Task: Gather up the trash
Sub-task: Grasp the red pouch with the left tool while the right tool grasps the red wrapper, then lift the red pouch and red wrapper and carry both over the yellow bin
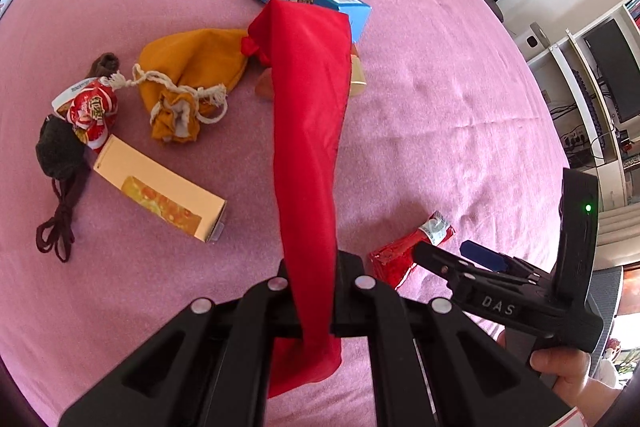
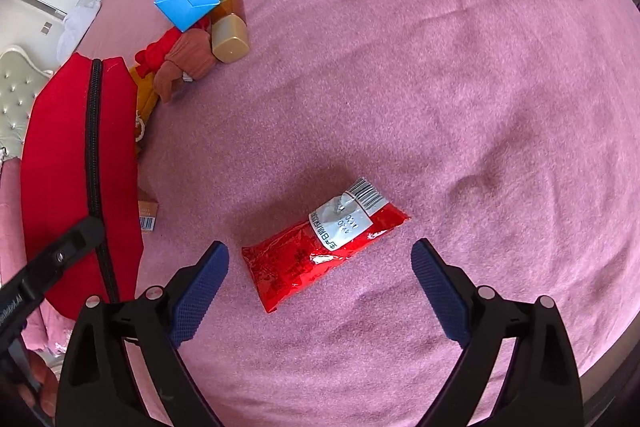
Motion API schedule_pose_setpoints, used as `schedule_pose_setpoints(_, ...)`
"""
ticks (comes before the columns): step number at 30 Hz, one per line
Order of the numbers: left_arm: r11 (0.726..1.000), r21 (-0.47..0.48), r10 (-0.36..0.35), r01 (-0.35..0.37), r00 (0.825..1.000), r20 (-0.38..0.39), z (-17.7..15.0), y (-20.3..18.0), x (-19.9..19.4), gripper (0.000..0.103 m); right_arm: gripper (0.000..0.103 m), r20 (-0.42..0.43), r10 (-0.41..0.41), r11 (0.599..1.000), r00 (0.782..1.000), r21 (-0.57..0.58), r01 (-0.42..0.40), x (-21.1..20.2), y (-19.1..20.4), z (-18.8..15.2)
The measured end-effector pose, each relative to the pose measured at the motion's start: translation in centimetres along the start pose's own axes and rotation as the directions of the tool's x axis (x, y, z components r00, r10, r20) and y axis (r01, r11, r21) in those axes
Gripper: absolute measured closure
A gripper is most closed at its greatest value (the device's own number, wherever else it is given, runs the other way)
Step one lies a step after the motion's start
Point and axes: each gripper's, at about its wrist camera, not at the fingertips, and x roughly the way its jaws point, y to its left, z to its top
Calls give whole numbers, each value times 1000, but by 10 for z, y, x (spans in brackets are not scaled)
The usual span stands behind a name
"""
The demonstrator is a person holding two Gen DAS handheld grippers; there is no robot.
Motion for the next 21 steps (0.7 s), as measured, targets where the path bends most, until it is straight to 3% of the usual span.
schedule_pose_setpoints(5, 1000, 8, 26, -26, 999, -38, -17, -3, 16, 99, 60, -56, -11, 1000, 998, 11, 11, 18, 3, -2)
schedule_pose_setpoints(8, 999, 23, 35, -33, 998, -60, -26, -2, 20, 99, 73, -25, 11, 999, 1000, -42, -12, 10, 9, -3)
schedule_pose_setpoints(11, 999, 31, 26, -24, 997, -72, -37, -3, 16, 99, 81, -7, 21, 992, 1000, -124, -21, -5, 14, -9)
schedule_pose_setpoints(16, 998, 68, 22, -16, 996, -86, -58, -7, 1, 99, 82, 34, 3, 972, 999, -234, 5, -40, 21, -31)
schedule_pose_setpoints(21, 989, 149, -1, 17, 995, -102, -81, -28, -12, 99, 82, 67, 6, 966, 998, -257, 11, -71, 19, -57)
